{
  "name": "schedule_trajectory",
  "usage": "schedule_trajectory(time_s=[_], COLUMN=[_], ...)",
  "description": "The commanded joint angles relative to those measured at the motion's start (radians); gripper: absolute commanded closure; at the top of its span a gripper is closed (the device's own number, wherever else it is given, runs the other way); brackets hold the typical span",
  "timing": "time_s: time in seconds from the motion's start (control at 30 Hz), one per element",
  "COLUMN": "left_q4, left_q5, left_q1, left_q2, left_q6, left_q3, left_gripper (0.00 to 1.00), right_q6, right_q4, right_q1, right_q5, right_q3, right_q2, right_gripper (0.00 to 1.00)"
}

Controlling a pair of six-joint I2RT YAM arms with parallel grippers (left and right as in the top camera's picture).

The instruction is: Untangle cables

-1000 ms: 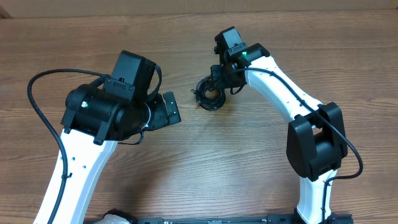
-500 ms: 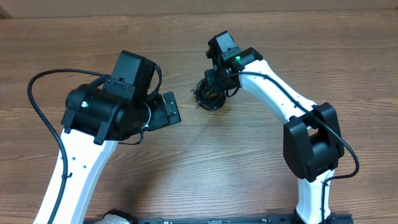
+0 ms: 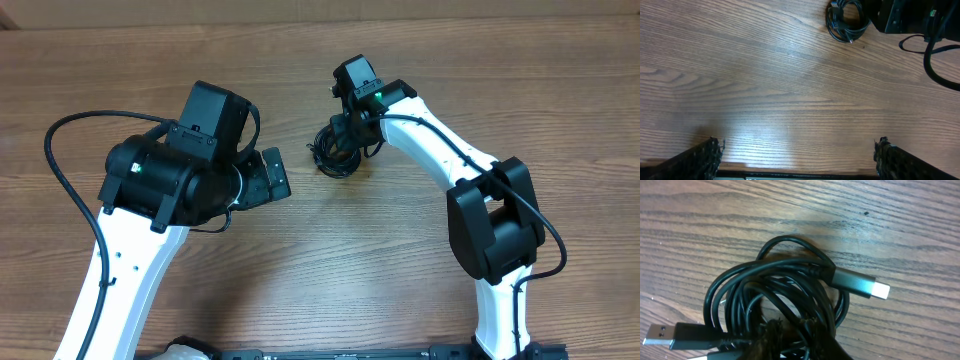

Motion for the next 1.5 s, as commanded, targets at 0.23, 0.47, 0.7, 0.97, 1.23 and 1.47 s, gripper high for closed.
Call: schedule_trajectory(time_s=[0.23,0.47,0.7,0.97,1.23,1.47], left_q4=[0.004,0.009,0.011,0.011,0.010,-0.016], left_q5=[0.006,0.006,0.006,0.006,0.007,0.015], left_q1=[-0.002,-0.002,-0.002,-0.002,-0.002,-0.002], left_q2=[0.007,0.007,0.008,0.009,0.039,0.083], left_q6=[0.020,0.020,0.020,0.020,0.020,0.023], left_q3=[-0.002,-0.002,-0.002,-0.002,-0.002,-0.002], left_gripper=[0.01,0.00,0.01,0.00,0.01,0.00], right_q6=[-0.076,-0.155,-0.154,-0.064,-0.008,0.031], right_q4=[0.002,-0.012,-0.024,-0.029,-0.189,-0.292], right_q1=[0.003,0.012,0.029,0.032,0.032,0.031], right_q5=[0.068,0.094,0.093,0.093,0.094,0.093], right_q3=[-0.009,-0.009,-0.009,0.004,0.152,0.271], right_q2=[0.015,0.015,0.015,0.013,-0.021,-0.098], right_gripper=[0.62,0.56,0.68,0.96,0.96,0.96])
